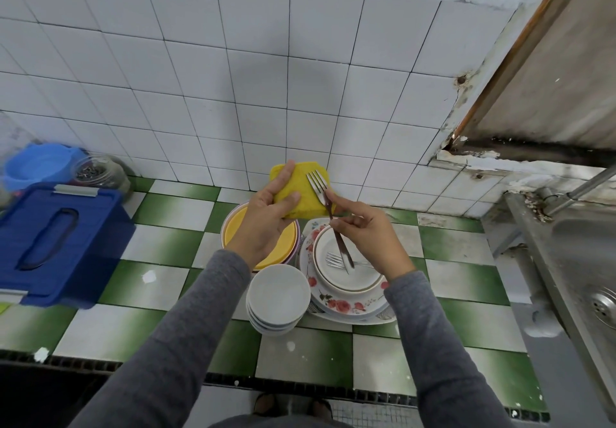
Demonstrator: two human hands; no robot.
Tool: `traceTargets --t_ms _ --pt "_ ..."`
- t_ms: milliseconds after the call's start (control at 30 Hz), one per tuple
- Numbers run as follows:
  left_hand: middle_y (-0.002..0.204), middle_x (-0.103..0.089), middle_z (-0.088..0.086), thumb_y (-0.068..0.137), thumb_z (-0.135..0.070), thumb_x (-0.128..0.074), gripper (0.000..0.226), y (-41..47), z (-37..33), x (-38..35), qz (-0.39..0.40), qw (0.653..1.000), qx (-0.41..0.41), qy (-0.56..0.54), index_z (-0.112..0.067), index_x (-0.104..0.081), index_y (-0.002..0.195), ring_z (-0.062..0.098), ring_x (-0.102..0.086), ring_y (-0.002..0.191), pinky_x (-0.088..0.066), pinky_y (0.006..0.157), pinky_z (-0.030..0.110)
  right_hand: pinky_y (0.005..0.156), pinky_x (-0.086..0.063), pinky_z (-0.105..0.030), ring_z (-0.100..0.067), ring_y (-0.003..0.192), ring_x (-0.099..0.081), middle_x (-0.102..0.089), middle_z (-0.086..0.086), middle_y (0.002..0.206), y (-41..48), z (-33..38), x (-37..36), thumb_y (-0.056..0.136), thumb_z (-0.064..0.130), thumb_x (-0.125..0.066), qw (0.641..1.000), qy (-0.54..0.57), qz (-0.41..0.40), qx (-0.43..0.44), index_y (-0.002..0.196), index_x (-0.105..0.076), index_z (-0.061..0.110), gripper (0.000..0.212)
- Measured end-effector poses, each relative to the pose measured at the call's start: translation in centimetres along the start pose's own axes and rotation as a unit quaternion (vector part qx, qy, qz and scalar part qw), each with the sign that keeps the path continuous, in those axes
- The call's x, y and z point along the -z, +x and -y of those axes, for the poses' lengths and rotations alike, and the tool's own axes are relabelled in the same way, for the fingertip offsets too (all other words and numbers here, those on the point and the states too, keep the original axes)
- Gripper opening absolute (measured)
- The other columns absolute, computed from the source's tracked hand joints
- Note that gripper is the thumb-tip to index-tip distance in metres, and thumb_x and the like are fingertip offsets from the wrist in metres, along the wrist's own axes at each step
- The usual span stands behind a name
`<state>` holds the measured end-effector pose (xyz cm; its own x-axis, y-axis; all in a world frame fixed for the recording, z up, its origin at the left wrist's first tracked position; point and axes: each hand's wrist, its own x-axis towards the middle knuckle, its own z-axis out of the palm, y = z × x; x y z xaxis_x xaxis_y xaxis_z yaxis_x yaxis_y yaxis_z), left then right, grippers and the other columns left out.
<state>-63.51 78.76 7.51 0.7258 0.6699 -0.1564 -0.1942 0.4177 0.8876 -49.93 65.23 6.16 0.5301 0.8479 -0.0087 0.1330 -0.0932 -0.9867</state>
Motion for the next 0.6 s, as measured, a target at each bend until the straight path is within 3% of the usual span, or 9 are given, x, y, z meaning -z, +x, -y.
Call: traceTargets --t_ms 67,167,333,467,600 --pt "0.144 -0.046 -0.003 0.097 0.001 -0.052 0.054 -0.15 0.11 -0.07 0.010 1.000 0.004 0.009 -0.027 -0.049 0.144 0.019 -0.056 0.122 -0.057 0.088 0.032 0.100 -0.054 -0.036 -0.015 0.090 -0.065 -0.066 -0.021 0.109 0.04 0.29 0.12 0.090 -0.008 -0.065 1.000 0.001 0.001 0.000 0.122 -0.067 0.039 0.057" --pt "0.139 -0.049 -0.006 0.098 0.000 -0.052 0.053 -0.34 0.17 -0.16 0.020 1.000 0.007 0.014 -0.030 -0.050 0.141 0.016 -0.057 0.120 -0.057 0.087 0.030 0.100 -0.054 -0.035 -0.018 0.092 -0.068 -0.059 -0.027 0.118 0.17 0.58 0.01 0.089 -0.009 -0.066 1.000 -0.001 -0.009 0.014 0.121 -0.067 0.038 0.057" --pt "0.141 -0.050 -0.004 0.097 0.003 -0.052 0.054 -0.34 0.02 -0.01 0.007 1.000 -0.003 -0.005 -0.029 -0.051 0.141 0.017 -0.059 0.119 -0.057 0.087 0.030 0.101 -0.053 -0.039 -0.031 0.100 -0.068 -0.055 -0.026 0.118 0.20 -0.01 0.02 0.090 -0.007 -0.067 1.000 -0.012 -0.015 0.014 0.120 -0.068 0.043 0.058" --pt "0.132 -0.053 -0.012 0.097 0.001 -0.052 0.053 -0.83 0.25 -0.26 0.028 0.999 0.002 0.030 -0.033 -0.050 0.139 0.011 -0.062 0.111 -0.057 0.084 0.028 0.099 -0.054 -0.039 -0.024 0.090 -0.065 -0.052 -0.029 0.111 0.46 0.12 -0.13 0.089 -0.008 -0.067 0.999 -0.029 -0.019 0.025 0.124 -0.066 0.039 0.058" --pt "0.134 -0.051 -0.010 0.097 0.002 -0.052 0.054 -0.55 -0.05 -0.18 0.007 1.000 -0.008 0.016 -0.029 -0.050 0.141 0.015 -0.060 0.116 -0.057 0.087 0.031 0.098 -0.054 -0.032 -0.026 0.091 -0.065 -0.051 -0.027 0.112 0.45 0.50 -0.18 0.090 -0.007 -0.066 0.999 -0.035 -0.020 0.028 0.123 -0.065 0.040 0.058"
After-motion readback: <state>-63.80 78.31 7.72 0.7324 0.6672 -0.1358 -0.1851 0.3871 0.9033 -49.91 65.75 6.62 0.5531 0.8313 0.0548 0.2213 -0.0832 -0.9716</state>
